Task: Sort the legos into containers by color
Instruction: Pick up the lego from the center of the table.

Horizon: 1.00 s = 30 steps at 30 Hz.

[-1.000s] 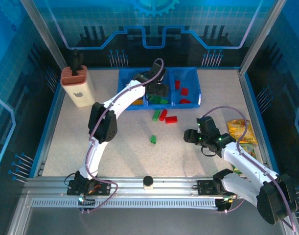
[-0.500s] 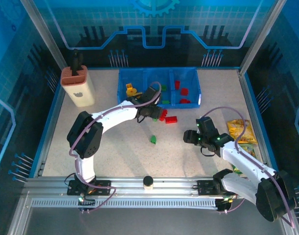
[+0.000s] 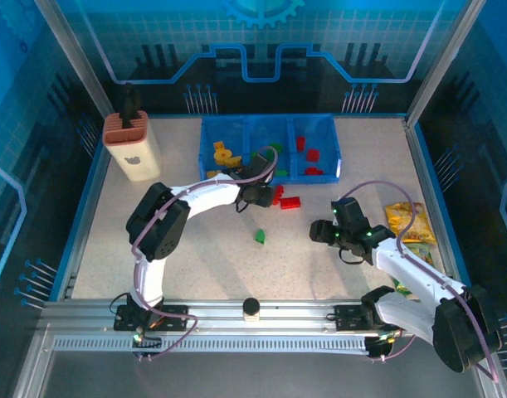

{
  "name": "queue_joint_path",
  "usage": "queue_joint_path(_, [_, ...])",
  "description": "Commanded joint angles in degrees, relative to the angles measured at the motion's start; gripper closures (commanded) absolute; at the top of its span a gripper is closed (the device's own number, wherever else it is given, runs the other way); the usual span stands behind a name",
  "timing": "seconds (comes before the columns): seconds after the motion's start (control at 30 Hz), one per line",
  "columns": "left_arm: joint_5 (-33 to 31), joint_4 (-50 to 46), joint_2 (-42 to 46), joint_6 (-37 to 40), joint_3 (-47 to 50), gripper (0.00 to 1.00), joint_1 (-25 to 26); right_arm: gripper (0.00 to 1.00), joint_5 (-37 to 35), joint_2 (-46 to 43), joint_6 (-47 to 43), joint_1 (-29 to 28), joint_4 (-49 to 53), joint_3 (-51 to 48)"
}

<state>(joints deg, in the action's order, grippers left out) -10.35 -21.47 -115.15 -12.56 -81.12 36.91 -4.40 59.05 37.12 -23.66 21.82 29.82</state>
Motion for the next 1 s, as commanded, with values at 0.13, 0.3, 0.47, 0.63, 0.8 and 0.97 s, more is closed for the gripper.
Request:
queue_joint_path(0.13, [0.2,-0.9,-2.6,-0.1,-2.6,0.52,-0.3,0.33,-0.3,-0.5,0.5,0.5,-0.4,-1.0])
queue_joint_path(0.3, [0.4,-1.3,-4.2,-0.2,-3.5,0.55,-0.3,0.34,0.0,-0.1,0.5,0.5,-0.6,-0.9])
queue_joint_path(0.47, [-0.2,-1.3,-4.6,-0.4,-3.2,0.62,-0.3,0.33,-0.2,-0.4,0.5,0.5,-0.5,-1.2])
queue_joint_path(0.63, [-0.2,-1.1,-4.0,-0.4,-2.2,0.67,-0.3,0.33,-0.2,-0.4,0.6,0.5,-0.6,-1.2])
queue_joint_path(0.8, [-0.1,-1.4,-1.2,-1.1,-0.5,0.73,-0.1,0.33,-0.1,-0.3,0.6,0.5,-0.6,-1.2])
queue_joint_path(0.97, [0.0,-1.6,5.1,-2.3,2.3,0.74,0.3,0.33,0.0,-0.2,0.6,0.5,-1.0,-1.3])
